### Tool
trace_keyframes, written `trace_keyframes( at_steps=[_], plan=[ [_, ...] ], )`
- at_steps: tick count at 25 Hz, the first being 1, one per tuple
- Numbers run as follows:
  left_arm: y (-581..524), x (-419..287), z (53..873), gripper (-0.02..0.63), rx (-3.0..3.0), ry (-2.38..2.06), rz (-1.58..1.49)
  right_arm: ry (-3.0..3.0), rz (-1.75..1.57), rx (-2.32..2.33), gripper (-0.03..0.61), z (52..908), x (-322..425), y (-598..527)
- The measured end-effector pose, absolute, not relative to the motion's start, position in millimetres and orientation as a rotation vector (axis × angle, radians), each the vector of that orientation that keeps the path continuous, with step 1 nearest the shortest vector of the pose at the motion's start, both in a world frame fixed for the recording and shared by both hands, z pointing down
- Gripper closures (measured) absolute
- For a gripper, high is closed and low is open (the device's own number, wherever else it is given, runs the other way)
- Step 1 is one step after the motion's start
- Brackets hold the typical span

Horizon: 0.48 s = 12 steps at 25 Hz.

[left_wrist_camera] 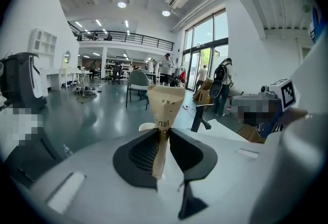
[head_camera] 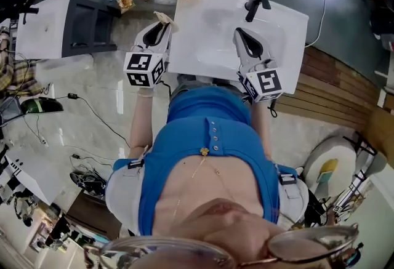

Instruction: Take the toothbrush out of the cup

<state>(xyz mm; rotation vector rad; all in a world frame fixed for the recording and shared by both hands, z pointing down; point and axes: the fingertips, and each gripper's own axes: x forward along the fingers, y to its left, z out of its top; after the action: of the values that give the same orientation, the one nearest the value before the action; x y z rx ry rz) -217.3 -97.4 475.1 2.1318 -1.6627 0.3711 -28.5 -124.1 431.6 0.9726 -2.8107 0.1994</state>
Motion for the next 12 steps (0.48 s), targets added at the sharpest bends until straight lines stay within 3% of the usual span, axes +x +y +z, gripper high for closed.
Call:
trace_keyframes(
  at_steps=[12],
  plan=[
    [-62.1,-206.2,520.5,0.546,1.975,-1.443,0.578,-2.826,0.208,0.875,0.578,435.8,-43.0,-126.9]
  ],
)
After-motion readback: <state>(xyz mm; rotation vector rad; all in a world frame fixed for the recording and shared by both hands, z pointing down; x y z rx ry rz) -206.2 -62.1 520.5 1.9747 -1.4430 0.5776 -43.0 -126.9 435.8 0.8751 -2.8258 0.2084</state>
